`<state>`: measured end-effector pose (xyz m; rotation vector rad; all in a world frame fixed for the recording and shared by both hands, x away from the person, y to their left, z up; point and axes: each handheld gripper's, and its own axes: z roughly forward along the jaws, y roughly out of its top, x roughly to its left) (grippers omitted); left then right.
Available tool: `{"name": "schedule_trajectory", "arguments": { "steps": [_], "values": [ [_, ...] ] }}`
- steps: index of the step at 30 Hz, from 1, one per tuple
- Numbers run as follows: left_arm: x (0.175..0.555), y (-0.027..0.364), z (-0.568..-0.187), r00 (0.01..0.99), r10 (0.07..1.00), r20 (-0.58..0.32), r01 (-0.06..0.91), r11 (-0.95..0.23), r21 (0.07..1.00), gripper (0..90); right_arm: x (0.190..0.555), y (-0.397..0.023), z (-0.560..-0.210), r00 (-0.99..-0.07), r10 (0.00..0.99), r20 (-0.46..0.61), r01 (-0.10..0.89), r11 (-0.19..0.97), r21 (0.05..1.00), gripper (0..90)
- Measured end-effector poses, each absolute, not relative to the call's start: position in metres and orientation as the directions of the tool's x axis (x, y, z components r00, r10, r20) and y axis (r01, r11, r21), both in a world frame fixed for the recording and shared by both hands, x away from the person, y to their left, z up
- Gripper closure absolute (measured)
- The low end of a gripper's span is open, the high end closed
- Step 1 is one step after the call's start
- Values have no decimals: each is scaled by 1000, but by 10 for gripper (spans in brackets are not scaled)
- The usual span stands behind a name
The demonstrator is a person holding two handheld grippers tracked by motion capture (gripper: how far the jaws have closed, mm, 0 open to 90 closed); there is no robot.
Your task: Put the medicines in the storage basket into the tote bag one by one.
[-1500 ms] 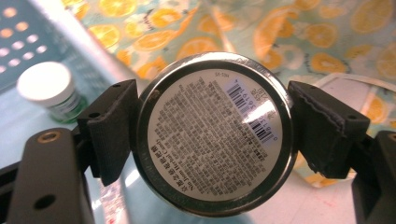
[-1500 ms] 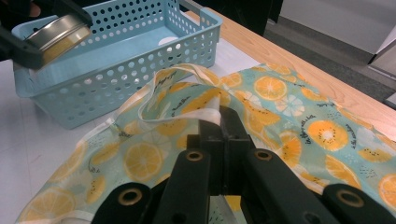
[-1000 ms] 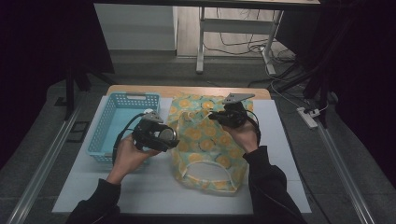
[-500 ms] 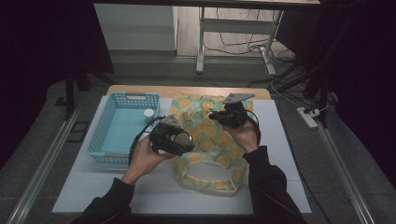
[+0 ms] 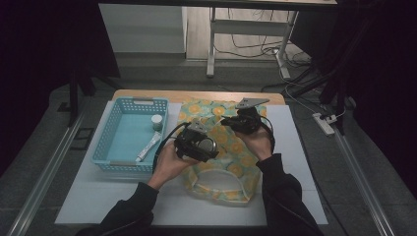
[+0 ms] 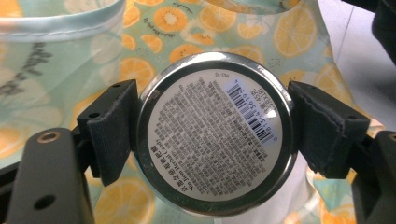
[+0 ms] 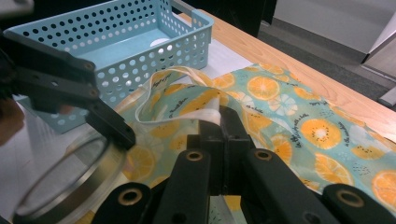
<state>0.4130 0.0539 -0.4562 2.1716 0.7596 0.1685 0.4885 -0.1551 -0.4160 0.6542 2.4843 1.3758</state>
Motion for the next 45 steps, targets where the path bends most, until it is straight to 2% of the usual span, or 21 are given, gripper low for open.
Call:
{"name": "schedule_trajectory", "arguments": {
  "steps": [17,45],
  "values": [
    [436,22,-470,823,555,-117,452,-516,727,209,493,-160,-418,-863,506,20,283,448,848,899],
    [478,-1,-512,764,645,-14,480,-554,680,208,498,-159,-430,-847,531,-18,285,483,828,900]
  ]
}}
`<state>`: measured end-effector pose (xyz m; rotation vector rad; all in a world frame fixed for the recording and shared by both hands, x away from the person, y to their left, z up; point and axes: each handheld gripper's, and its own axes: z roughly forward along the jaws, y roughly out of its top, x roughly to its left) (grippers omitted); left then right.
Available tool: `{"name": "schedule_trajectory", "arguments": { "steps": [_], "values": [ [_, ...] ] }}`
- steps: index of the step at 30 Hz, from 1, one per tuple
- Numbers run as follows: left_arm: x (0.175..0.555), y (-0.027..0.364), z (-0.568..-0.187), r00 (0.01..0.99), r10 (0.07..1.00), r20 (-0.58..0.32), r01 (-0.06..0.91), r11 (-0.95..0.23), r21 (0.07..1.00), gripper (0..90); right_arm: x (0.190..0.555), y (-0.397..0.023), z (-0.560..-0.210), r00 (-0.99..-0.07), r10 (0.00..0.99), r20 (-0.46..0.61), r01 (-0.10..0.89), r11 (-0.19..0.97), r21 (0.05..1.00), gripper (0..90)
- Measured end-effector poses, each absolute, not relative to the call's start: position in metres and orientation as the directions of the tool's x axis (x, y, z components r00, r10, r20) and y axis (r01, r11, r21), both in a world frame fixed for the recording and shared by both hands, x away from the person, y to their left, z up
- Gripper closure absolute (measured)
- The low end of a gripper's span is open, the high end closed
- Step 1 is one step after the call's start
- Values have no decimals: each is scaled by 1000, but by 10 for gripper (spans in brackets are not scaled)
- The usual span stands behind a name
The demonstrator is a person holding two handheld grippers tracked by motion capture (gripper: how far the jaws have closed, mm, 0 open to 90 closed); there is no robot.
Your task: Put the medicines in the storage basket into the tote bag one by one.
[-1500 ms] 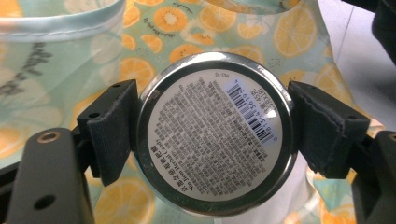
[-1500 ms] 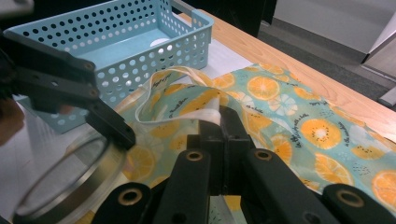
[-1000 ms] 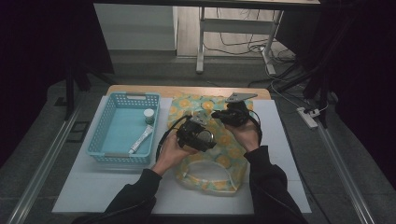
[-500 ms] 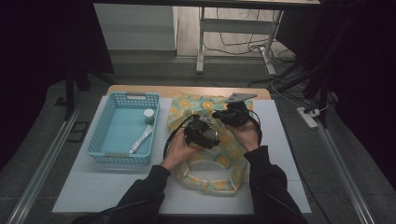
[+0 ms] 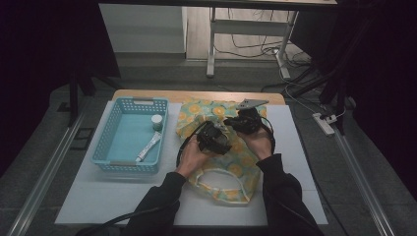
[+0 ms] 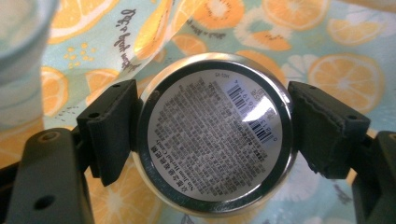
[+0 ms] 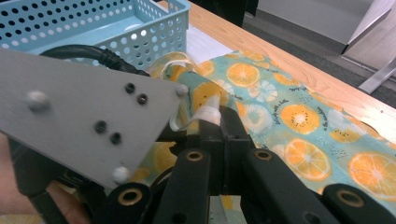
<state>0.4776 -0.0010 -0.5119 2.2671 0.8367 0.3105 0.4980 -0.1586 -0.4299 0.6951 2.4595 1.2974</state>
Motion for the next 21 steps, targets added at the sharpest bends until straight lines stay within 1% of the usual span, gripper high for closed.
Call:
{"name": "schedule_trajectory", "arguments": {
  "steps": [4,11,13,17,21],
  "values": [
    [480,-3,-516,754,657,3,483,-557,675,207,498,-157,-432,-847,531,-24,284,491,823,900],
    [483,-6,-521,752,659,3,492,-565,662,194,498,-158,-432,-846,532,-31,283,499,819,900],
    [482,-6,-520,750,661,14,491,-571,658,181,498,-158,-433,-846,532,-32,283,499,819,899],
    [480,-4,-516,750,661,6,492,-564,664,144,498,-158,-432,-847,531,-30,281,495,822,899],
    [477,-1,-511,766,643,-20,489,-563,667,116,498,-159,-431,-847,530,-29,281,494,823,899]
  ]
}}
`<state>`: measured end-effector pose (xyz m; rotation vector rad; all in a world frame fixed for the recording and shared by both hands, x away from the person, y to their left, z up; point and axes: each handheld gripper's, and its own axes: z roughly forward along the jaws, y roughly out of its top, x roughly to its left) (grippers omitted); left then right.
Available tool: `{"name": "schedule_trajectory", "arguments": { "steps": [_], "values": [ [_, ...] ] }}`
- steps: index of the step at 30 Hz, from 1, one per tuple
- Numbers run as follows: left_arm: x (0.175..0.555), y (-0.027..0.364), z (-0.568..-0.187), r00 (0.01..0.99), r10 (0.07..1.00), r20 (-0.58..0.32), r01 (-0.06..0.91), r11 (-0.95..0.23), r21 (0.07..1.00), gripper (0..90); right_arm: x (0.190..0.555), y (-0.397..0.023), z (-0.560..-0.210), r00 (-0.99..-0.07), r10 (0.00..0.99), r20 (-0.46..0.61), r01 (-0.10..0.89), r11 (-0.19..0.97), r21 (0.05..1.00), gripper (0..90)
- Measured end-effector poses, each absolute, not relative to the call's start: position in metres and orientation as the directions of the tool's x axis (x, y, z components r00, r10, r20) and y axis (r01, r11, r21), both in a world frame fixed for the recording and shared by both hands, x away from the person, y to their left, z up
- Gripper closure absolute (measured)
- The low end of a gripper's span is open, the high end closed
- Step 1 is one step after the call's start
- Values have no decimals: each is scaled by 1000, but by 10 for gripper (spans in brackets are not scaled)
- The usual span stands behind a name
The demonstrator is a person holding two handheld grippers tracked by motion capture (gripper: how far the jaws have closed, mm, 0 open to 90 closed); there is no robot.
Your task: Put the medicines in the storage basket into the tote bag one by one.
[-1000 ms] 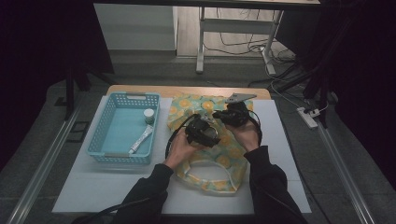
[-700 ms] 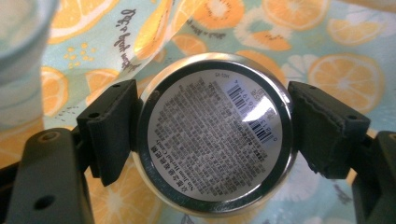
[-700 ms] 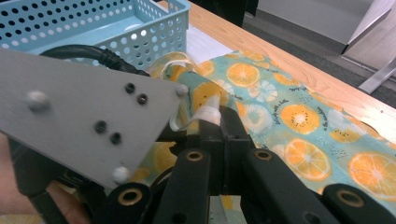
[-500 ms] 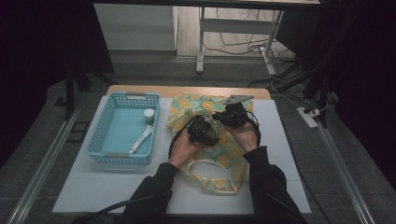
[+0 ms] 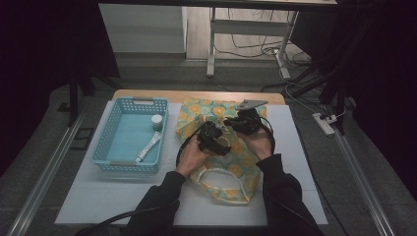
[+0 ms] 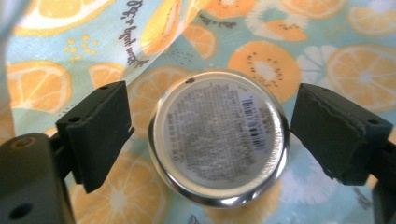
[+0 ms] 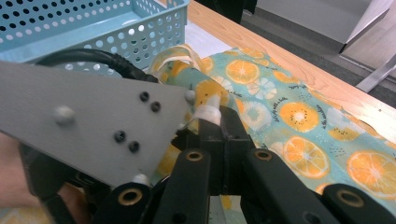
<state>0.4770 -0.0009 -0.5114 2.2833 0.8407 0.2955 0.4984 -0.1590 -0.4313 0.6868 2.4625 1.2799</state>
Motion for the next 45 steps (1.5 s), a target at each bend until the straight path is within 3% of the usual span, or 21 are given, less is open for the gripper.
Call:
{"name": "schedule_trajectory", "arguments": {
  "steps": [12,20,32,45],
  "values": [
    [464,10,-492,789,594,-156,519,-508,687,29,499,-160,-431,-848,530,-20,285,488,825,899],
    [450,22,-479,802,562,-203,511,-470,720,14,499,-161,-431,-848,530,-19,286,487,825,899],
    [435,51,-464,826,506,-247,501,-461,733,21,499,-160,-431,-849,528,-13,288,483,827,899],
    [419,82,-458,824,511,-247,497,-441,747,5,498,-159,-431,-852,524,-3,292,479,828,899]
  ]
}}
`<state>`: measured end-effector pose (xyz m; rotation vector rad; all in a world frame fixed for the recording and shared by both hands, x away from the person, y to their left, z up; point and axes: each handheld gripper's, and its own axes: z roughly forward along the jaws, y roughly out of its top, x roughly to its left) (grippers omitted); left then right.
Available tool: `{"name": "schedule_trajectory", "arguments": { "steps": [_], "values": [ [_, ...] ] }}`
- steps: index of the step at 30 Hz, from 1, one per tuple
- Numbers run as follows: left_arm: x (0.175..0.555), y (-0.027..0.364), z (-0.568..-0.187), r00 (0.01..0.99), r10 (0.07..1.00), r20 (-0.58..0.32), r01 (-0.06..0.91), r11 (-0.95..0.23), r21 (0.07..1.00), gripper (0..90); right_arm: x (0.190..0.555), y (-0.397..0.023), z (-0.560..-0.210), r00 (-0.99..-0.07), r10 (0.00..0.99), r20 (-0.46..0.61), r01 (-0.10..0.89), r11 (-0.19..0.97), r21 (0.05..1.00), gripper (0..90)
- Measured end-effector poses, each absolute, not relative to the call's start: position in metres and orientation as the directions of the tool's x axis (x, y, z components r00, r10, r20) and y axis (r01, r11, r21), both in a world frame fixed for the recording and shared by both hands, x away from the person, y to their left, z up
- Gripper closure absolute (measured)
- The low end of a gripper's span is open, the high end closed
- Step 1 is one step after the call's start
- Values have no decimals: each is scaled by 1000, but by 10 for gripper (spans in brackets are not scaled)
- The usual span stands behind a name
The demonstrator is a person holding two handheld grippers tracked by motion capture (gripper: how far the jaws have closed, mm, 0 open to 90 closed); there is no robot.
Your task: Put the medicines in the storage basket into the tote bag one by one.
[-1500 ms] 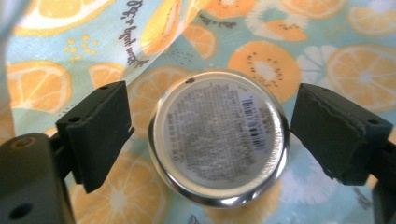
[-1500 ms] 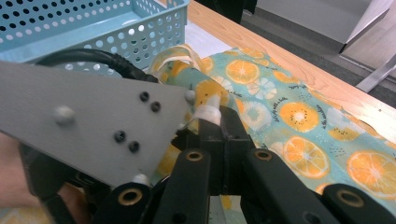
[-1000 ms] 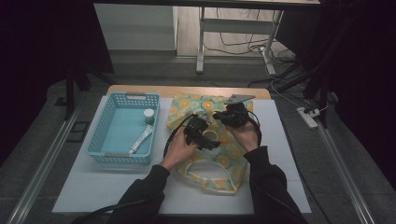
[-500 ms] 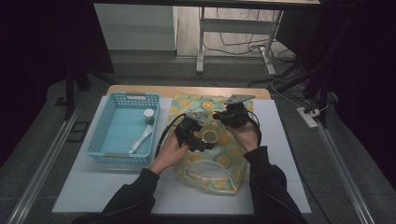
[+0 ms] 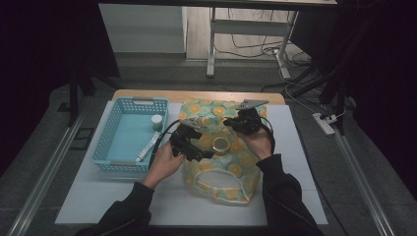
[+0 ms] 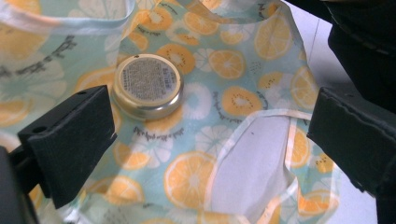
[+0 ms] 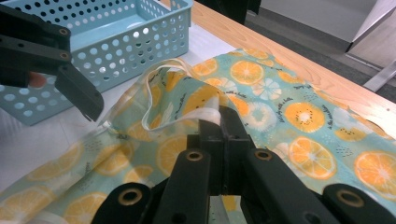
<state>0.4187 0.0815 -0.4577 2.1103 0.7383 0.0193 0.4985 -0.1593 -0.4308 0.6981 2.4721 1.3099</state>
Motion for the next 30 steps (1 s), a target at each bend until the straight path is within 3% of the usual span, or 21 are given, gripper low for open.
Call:
{"name": "schedule_trajectory", "arguments": {
  "steps": [30],
  "values": [
    [391,157,-450,734,652,-189,535,-385,752,0,496,-161,-429,-853,522,1,292,477,829,899]
  ]
}}
